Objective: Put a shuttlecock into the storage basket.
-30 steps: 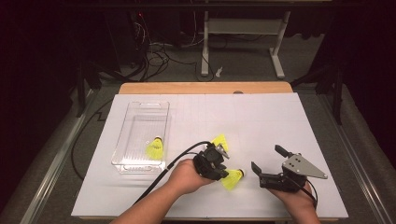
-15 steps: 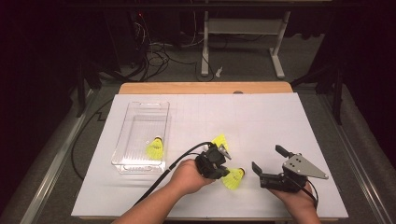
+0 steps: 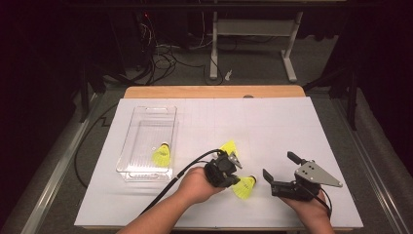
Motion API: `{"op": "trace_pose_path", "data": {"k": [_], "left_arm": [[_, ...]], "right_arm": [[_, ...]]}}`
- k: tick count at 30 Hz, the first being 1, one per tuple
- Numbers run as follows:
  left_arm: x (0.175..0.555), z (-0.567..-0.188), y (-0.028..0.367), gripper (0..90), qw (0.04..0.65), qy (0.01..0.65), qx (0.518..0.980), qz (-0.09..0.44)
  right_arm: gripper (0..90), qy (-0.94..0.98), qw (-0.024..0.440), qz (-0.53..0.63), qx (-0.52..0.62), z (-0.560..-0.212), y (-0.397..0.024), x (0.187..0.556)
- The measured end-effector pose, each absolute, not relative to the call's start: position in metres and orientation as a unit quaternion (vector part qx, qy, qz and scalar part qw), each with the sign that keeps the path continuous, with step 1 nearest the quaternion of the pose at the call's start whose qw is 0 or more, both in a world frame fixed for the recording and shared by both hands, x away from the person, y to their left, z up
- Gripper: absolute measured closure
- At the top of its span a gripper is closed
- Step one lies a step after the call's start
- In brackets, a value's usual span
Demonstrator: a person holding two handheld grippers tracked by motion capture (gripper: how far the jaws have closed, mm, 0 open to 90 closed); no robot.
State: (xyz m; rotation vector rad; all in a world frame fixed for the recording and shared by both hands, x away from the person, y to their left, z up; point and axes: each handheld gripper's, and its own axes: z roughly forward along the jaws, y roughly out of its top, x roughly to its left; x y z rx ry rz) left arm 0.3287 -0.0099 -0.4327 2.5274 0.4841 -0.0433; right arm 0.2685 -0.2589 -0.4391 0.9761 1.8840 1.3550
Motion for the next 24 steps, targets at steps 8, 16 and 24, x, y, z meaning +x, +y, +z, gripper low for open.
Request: {"op": "trace_pose_path", "data": {"k": [8,16,24], "left_arm": [[0.328,-0.421,-0.002,90.0,0.284,0.185,0.941,-0.006],[0.329,-0.409,0.010,90.0,0.281,0.187,0.941,0.009],[0.330,-0.401,0.021,90.0,0.282,0.196,0.939,0.019]], "right_arm": [[2.0,0.711,0.306,0.513,0.371,-0.439,-0.259,0.269],[2.0,0.712,0.308,0.512,0.368,-0.439,-0.258,0.269],[2.0,0.712,0.308,0.513,0.368,-0.439,-0.258,0.268]]}}
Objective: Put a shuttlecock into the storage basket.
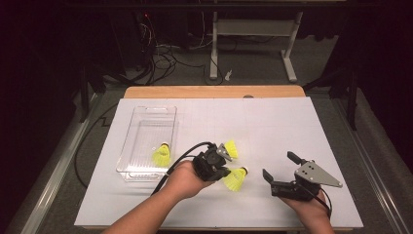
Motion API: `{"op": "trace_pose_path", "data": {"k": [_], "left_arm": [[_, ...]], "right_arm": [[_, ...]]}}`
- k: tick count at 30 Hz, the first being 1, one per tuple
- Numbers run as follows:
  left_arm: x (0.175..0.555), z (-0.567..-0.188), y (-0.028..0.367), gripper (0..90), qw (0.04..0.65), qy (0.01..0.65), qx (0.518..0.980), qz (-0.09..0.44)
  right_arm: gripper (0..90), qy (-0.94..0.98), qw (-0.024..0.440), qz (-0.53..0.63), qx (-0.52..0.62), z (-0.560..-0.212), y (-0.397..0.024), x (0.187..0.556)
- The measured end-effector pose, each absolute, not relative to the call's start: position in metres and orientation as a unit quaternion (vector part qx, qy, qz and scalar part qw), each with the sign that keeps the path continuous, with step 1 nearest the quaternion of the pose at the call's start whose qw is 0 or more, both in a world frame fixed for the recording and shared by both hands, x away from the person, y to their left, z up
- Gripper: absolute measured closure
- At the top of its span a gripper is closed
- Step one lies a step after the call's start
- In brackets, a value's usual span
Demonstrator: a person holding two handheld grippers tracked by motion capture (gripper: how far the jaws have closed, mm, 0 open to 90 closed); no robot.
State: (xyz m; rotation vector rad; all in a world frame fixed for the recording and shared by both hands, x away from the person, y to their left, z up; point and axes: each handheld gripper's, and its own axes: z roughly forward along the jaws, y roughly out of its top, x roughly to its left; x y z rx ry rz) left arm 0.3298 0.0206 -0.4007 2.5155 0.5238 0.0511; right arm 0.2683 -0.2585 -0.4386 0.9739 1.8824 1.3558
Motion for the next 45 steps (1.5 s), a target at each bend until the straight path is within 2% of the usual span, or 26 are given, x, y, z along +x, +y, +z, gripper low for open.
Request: {"op": "trace_pose_path", "data": {"k": [45], "left_arm": [[0.349,-0.368,0.112,90.0,0.272,0.282,0.918,0.070]], "right_arm": [[2.0,0.715,0.306,0.512,0.364,-0.439,-0.255,0.268]]}}
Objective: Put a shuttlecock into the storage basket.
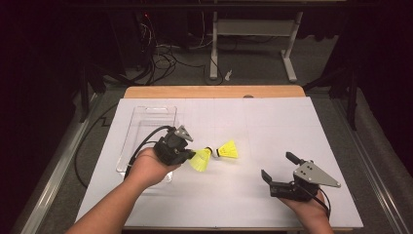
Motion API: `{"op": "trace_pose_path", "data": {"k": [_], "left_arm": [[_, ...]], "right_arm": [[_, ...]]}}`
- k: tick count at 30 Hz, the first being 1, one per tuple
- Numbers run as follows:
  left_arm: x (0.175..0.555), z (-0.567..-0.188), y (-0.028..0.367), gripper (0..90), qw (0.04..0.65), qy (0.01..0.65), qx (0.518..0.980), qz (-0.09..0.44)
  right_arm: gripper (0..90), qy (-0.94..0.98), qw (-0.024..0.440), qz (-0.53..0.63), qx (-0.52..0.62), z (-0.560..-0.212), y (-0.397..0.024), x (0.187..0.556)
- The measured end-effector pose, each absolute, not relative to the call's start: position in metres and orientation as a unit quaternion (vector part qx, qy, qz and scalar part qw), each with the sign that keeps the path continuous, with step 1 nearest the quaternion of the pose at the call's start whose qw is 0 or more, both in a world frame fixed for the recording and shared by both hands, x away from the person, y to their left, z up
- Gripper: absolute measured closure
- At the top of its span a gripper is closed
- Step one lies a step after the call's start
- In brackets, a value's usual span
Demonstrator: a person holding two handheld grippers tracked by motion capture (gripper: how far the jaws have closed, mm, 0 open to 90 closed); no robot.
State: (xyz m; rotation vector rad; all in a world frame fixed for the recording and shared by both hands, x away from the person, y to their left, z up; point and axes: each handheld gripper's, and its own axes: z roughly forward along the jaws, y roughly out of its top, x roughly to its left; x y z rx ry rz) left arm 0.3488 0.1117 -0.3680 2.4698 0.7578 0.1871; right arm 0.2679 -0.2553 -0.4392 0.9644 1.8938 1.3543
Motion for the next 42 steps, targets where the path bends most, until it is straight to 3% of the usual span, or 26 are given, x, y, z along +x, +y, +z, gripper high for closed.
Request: {"op": "trace_pose_path", "data": {"k": [42], "left_arm": [[0.365,-0.334,0.168,90.0,0.272,0.346,0.892,0.107]], "right_arm": [[2.0,0.716,0.307,0.512,0.362,-0.438,-0.255,0.267]]}}
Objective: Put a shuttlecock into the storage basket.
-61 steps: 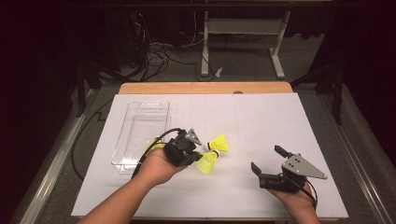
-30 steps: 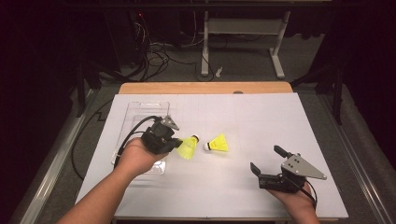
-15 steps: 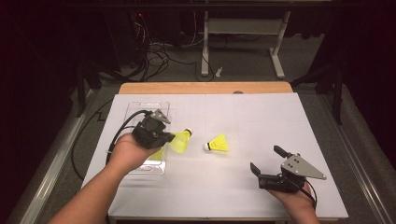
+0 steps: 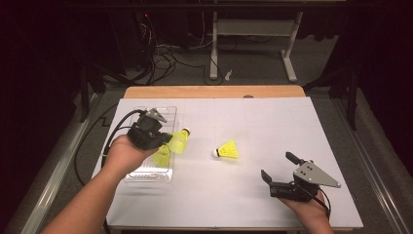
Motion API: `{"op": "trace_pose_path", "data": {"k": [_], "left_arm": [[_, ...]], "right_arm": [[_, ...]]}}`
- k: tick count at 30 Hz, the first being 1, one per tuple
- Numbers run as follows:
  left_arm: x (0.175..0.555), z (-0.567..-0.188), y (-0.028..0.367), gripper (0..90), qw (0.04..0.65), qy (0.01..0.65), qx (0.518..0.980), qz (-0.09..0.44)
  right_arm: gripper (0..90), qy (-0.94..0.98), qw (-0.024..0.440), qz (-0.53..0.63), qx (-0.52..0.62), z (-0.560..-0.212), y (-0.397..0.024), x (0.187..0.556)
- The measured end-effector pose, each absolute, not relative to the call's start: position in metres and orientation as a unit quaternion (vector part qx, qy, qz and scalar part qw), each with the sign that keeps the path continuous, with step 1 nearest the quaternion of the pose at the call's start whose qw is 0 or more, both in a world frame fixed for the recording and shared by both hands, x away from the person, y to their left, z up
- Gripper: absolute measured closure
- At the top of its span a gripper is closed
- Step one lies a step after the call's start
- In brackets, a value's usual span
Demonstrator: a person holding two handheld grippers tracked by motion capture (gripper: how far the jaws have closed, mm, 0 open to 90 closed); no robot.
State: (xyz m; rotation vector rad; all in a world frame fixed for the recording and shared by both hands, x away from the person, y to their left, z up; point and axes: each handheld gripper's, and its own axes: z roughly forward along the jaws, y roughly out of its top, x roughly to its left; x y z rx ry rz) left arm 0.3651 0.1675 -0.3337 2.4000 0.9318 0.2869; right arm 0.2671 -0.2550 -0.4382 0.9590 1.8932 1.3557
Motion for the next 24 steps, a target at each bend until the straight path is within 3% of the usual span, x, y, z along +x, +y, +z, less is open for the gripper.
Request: {"op": "trace_pose_path", "data": {"k": [24], "left_arm": [[0.371,-0.334,0.215,90.0,0.245,0.402,0.873,0.123]], "right_arm": [[2.0,0.717,0.305,0.512,0.362,-0.439,-0.254,0.268]]}}
